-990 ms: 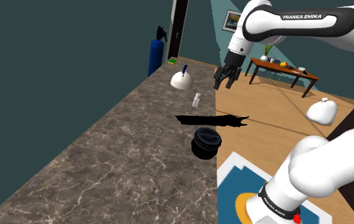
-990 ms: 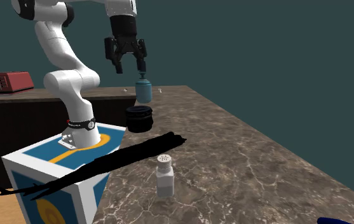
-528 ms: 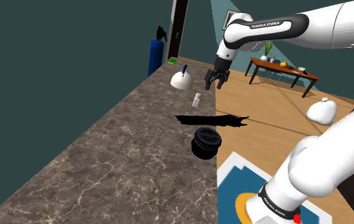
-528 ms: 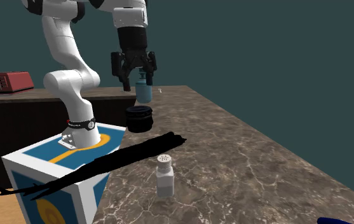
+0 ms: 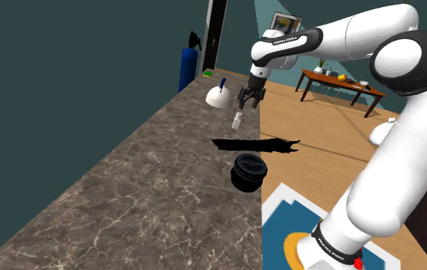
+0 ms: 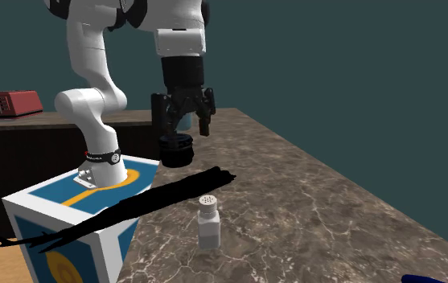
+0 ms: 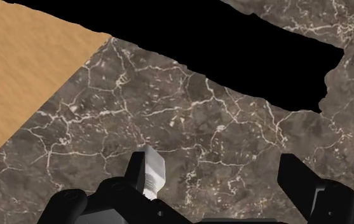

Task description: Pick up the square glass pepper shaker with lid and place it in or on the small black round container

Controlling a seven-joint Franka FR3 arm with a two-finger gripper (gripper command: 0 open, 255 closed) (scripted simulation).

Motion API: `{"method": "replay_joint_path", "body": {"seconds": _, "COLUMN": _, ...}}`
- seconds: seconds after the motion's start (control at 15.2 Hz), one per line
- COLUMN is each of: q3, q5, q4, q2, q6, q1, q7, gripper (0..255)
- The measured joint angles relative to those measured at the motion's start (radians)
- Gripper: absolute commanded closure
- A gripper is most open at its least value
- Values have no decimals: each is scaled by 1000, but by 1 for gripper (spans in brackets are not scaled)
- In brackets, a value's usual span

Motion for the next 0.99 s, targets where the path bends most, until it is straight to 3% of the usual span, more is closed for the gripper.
{"method": "replay_joint_path", "body": {"seconds": 0.59, "q3": -10, "q5": 97, "q4": 304, "q2": 329, "q6": 7, "q1": -81, "q7": -84, "gripper": 0}}
{"method": "replay_joint_path", "body": {"seconds": 0.99, "q3": -3, "q5": 114, "q4": 290, "q2": 377, "q6": 66, "q1": -90, "q7": -97, "gripper": 0}}
